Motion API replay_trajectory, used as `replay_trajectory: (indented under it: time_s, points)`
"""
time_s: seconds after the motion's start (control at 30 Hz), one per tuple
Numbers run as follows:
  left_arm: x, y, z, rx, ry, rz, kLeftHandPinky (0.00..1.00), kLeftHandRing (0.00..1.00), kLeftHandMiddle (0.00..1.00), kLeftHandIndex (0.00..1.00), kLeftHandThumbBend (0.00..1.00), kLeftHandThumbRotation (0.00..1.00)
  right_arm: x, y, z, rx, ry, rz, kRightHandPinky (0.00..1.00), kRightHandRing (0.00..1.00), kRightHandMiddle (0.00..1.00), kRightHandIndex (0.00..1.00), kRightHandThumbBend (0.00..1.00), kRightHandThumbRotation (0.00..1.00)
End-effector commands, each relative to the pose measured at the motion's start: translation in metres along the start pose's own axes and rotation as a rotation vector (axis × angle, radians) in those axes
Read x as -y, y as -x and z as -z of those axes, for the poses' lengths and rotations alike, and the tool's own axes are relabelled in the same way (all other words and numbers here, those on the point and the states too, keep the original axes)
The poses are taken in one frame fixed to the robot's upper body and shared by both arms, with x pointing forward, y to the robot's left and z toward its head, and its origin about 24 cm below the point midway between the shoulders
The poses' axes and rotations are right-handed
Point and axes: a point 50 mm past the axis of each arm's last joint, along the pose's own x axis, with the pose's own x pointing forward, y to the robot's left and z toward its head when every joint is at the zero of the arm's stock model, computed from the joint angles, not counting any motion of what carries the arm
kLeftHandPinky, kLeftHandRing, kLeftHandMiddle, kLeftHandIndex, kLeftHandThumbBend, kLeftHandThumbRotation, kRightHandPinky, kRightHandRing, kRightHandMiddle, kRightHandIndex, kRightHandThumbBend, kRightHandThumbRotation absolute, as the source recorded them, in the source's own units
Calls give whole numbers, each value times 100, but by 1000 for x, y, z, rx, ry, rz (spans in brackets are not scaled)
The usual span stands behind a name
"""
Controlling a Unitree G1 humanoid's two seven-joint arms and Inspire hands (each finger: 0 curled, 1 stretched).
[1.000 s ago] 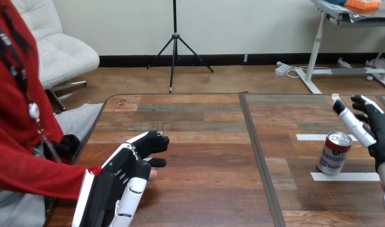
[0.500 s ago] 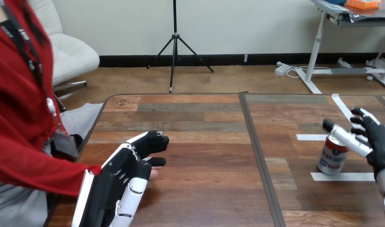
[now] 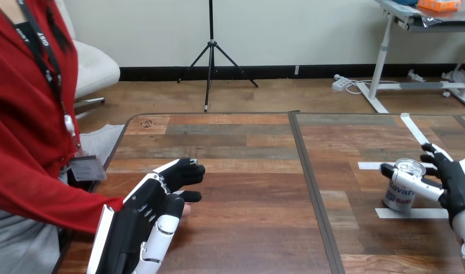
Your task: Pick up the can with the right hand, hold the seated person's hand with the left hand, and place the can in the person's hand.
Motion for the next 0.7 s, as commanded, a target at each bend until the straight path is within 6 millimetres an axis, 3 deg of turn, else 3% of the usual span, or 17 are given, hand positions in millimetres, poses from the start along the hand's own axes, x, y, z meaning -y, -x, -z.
replay_trajectory:
  time_s: [0.0, 0.67]
  points:
    - [0, -9, -6, 66, 14, -22, 67, 76, 75, 74, 51, 79, 9, -14, -35, 90, -30, 30, 78, 89, 92, 94, 100, 42]
    - [0, -9, -7, 64, 10, -25, 68, 76, 74, 73, 53, 78, 3, -13, -29, 51, 10, 0, 77, 90, 92, 93, 100, 35]
